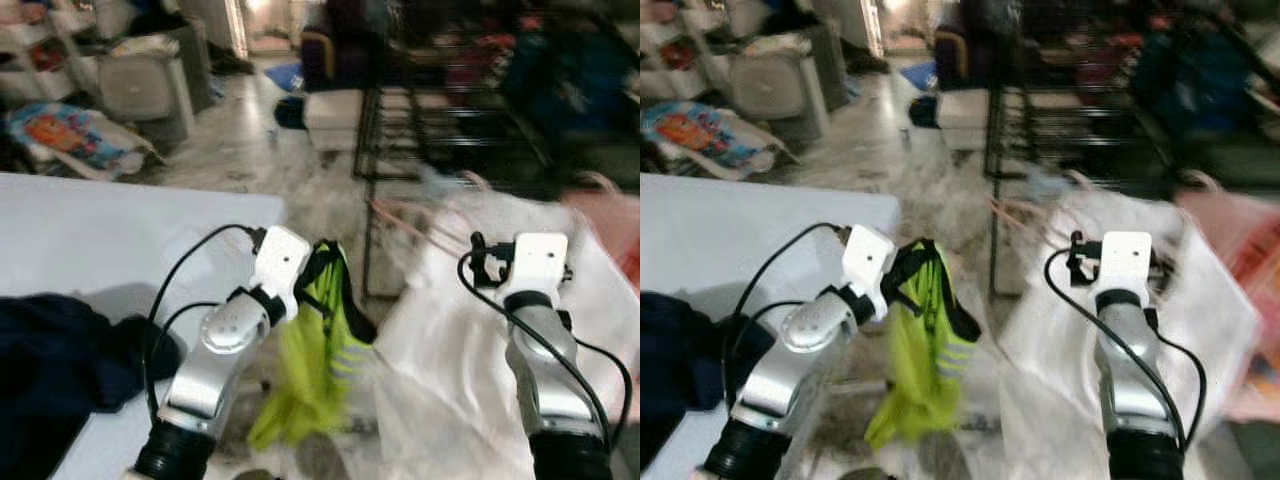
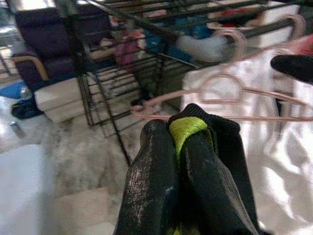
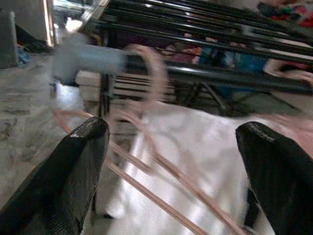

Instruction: Hang hanger

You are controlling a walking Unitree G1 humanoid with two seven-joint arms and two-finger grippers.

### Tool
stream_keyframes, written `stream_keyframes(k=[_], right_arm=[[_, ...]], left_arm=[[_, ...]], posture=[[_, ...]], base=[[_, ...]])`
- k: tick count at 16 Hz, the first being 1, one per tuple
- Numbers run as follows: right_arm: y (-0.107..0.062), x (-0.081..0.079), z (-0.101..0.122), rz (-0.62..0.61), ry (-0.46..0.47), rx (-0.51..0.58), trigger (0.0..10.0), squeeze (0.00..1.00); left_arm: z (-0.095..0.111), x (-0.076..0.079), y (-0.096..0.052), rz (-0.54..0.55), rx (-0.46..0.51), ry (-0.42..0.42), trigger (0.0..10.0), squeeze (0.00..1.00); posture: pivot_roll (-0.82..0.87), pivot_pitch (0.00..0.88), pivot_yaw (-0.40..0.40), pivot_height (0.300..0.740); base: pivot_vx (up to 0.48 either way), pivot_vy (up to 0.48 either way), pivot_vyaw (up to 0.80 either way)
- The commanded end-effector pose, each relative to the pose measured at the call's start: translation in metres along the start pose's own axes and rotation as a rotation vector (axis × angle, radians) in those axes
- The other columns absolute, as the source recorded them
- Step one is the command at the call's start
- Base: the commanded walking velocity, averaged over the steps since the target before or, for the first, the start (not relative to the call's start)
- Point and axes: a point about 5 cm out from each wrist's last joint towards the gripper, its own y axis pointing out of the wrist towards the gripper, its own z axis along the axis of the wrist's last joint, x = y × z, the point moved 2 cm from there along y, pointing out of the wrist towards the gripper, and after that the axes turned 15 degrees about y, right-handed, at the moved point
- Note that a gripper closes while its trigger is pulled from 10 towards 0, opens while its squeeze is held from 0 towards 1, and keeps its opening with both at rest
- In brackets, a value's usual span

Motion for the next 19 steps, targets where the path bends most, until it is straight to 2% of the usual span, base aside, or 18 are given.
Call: stream_keyframes(k=[1, 10, 12, 14, 16, 18, 19], right_arm=[[0.001, -0.005, 0.001, 0.012, -0.012, -0.003, 10.0, 0.00], [-0.004, 0.013, -0.007, 0.012, -0.075, -0.074, 10.0, 0.00], [-0.002, 0.021, -0.006, 0.058, -0.108, -0.129, 10.0, 0.00], [0.003, 0.029, -0.003, 0.101, -0.143, -0.159, 10.0, 0.00], [0.011, 0.038, -0.005, 0.171, -0.193, -0.241, 10.0, 0.00], [0.017, 0.043, -0.003, 0.201, -0.225, -0.259, 10.0, 0.00], [0.028, 0.045, 0.002, 0.259, -0.272, -0.285, 10.0, 0.00]], left_arm=[[0.008, -0.009, -0.001, 0.028, 0.035, 0.011, 10.0, 0.00], [0.002, -0.011, -0.011, 0.027, 0.002, 0.011, 10.0, 0.00], [-0.004, -0.014, -0.017, 0.026, -0.028, 0.023, 10.0, 0.00], [-0.007, -0.014, -0.020, 0.013, -0.040, 0.033, 10.0, 0.00], [-0.008, -0.014, -0.022, 0.000, -0.051, 0.040, 10.0, 0.00], [-0.009, -0.014, -0.023, -0.002, -0.055, 0.041, 10.0, 0.00], [-0.009, -0.012, -0.024, -0.013, -0.061, 0.043, 10.0, 0.00]], posture=[[-0.03, 0.000, 0.024, 0.740], [-0.03, 0.000, 0.023, 0.740], [-0.03, 0.000, 0.022, 0.740], [-0.03, 0.000, 0.023, 0.740], [-0.03, 0.000, 0.023, 0.740], [-0.02, 0.000, 0.019, 0.740], [-0.02, 0.000, 0.020, 0.740]], base=[[0.000, 0.000, 0.00], [0.000, 0.000, 0.00], [0.000, 0.000, 0.00], [0.000, 0.000, 0.00], [0.000, 0.000, 0.00], [0.000, 0.000, 0.00], [0.000, 0.000, 0.00]])
